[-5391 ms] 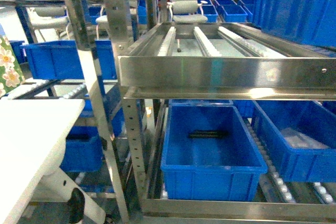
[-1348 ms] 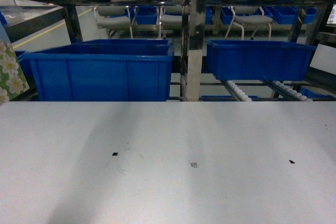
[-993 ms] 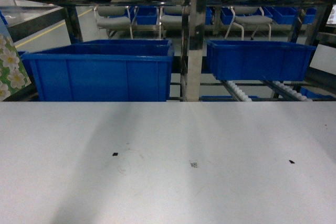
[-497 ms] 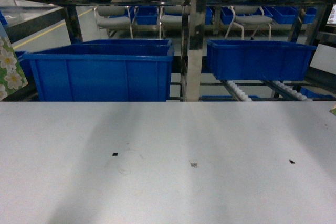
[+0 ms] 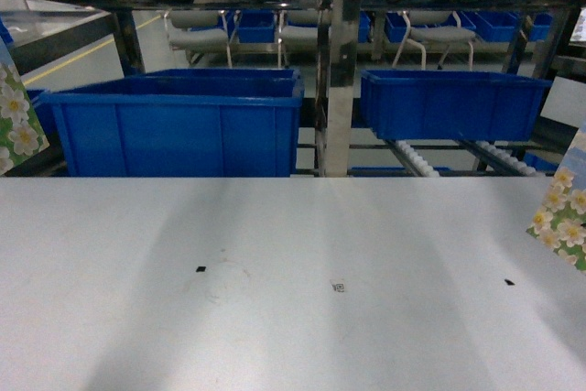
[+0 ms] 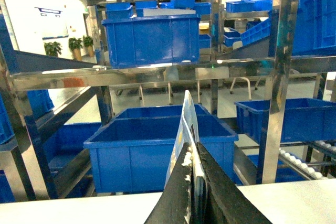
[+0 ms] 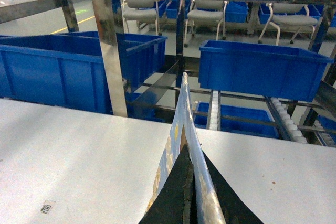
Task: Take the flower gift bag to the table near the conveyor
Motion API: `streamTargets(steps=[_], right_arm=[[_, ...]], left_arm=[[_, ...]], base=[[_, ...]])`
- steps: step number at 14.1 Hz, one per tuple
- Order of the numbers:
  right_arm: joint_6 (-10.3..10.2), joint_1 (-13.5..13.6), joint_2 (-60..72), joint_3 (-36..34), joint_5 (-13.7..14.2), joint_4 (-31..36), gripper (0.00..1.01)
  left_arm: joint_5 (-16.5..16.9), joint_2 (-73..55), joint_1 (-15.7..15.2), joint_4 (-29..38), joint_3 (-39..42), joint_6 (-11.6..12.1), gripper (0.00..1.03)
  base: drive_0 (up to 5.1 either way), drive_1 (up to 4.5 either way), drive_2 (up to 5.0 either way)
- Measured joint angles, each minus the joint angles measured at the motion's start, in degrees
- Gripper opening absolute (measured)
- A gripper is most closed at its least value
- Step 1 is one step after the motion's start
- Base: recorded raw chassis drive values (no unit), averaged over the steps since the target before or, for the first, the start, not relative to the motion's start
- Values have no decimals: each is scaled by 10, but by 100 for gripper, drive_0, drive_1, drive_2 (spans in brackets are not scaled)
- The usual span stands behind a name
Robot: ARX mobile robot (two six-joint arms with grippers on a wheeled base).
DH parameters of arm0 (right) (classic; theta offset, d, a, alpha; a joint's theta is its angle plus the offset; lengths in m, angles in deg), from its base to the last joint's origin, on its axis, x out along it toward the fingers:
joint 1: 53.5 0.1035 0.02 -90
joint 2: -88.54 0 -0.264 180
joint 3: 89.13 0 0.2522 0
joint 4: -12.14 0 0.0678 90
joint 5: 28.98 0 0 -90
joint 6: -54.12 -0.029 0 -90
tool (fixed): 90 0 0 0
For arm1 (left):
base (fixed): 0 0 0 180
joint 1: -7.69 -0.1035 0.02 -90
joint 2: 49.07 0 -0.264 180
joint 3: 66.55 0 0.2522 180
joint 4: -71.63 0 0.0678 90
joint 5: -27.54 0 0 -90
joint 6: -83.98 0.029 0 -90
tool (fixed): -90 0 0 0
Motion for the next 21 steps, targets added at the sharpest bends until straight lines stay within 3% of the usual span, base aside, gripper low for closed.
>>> streamTargets(steps=[3,6,10,15,17,20,21], right_arm=[[1,-14,62,53,-18,-18,2],[12,-31,128,71,-43,8,2],[30,-7,204,93,-37,56,2],[34,-10,283,146,-41,59,2],[38,2,306,162,-43,63,2],[30,14,323,169,-36,67,2],[22,24,323,169,-22,68,2]], left_arm=[[0,0,0,0,0,0,2],[0,0,0,0,0,0,2],[0,0,0,0,0,0,2],[0,0,0,0,0,0,2],[0,0,0,0,0,0,2],[0,0,0,0,0,0,2],[0,0,0,0,0,0,2]], base=[[0,0,0],[0,0,0],[0,0,0],[0,0,0],[0,0,0],[0,0,0],[0,0,0]])
